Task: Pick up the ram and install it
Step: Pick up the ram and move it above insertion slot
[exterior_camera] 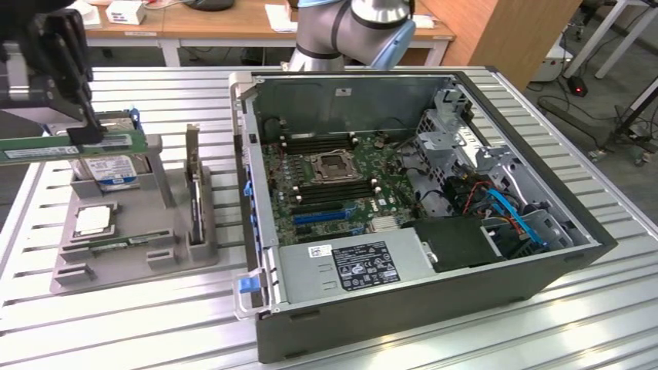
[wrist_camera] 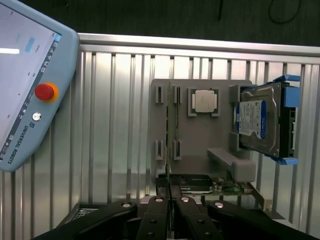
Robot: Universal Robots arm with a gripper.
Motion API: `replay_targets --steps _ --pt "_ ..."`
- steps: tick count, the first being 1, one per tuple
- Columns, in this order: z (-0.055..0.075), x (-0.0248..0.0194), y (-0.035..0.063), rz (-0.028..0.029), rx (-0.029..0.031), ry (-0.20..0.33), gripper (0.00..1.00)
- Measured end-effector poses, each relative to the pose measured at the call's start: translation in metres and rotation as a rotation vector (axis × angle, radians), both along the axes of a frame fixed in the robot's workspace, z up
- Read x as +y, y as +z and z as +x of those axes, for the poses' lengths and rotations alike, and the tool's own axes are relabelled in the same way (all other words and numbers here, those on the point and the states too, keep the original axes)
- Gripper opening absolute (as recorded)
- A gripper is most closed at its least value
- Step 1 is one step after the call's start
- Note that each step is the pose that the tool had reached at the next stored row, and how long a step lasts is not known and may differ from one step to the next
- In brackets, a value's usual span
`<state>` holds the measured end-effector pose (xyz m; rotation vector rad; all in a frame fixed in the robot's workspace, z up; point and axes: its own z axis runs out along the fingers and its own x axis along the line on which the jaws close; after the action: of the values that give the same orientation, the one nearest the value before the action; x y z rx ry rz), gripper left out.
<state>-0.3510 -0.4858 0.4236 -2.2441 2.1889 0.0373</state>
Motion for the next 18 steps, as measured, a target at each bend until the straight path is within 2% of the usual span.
replay_targets --steps 18 --pt "0.051 0.0000 0.0000 0.0004 0.0001 0.000 0.11"
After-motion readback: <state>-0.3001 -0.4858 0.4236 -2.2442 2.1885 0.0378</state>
